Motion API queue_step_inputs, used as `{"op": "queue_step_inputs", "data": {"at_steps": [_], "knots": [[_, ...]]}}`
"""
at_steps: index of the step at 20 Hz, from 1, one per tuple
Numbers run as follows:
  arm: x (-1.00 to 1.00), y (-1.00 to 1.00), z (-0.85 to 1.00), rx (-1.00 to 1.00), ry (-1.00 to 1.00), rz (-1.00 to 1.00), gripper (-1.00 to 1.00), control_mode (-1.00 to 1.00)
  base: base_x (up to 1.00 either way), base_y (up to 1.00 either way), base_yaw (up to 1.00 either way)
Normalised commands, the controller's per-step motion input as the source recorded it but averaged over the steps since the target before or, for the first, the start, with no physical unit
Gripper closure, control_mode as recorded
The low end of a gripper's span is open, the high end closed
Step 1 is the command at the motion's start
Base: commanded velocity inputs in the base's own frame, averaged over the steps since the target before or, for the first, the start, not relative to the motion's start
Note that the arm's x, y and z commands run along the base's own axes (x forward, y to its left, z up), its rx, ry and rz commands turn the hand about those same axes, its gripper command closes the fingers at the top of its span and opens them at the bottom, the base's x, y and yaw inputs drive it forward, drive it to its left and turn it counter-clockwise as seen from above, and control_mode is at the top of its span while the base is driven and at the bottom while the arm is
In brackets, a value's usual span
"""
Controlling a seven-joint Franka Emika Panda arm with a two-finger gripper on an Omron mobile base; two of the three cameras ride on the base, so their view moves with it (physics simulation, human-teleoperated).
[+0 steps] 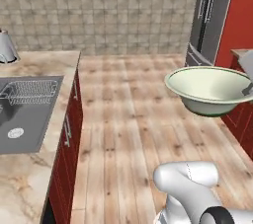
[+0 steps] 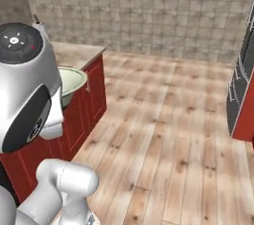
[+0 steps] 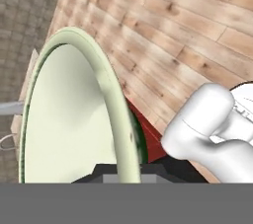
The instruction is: Move the bowls from the cabinet to the plates on the dining table.
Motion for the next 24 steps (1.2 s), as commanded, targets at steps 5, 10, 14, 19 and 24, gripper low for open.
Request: {"op": "queue_step_inputs", "data": {"at_steps": [5, 10, 14, 19, 24], "knots": [[0.00, 0.00, 0.00, 0.00, 0.00, 0.00, 1.00, 1.00, 0.45, 0.02, 0.63], [0.00, 0.00, 0.00, 0.00, 0.00, 0.00, 1.00, 1.00, 0.21, 0.00, 0.68], [0.00, 0.00, 0.00, 0.00, 0.00, 0.00, 1.00, 1.00, 0.16, 0.00, 0.70], [0.00, 0.00, 0.00, 0.00, 0.00, 0.00, 1.00, 1.00, 0.11, 0.00, 0.70], [0.00, 0.00, 0.00, 0.00, 0.00, 0.00, 1.00, 1.00, 0.27, -0.15, 0.65]]}}
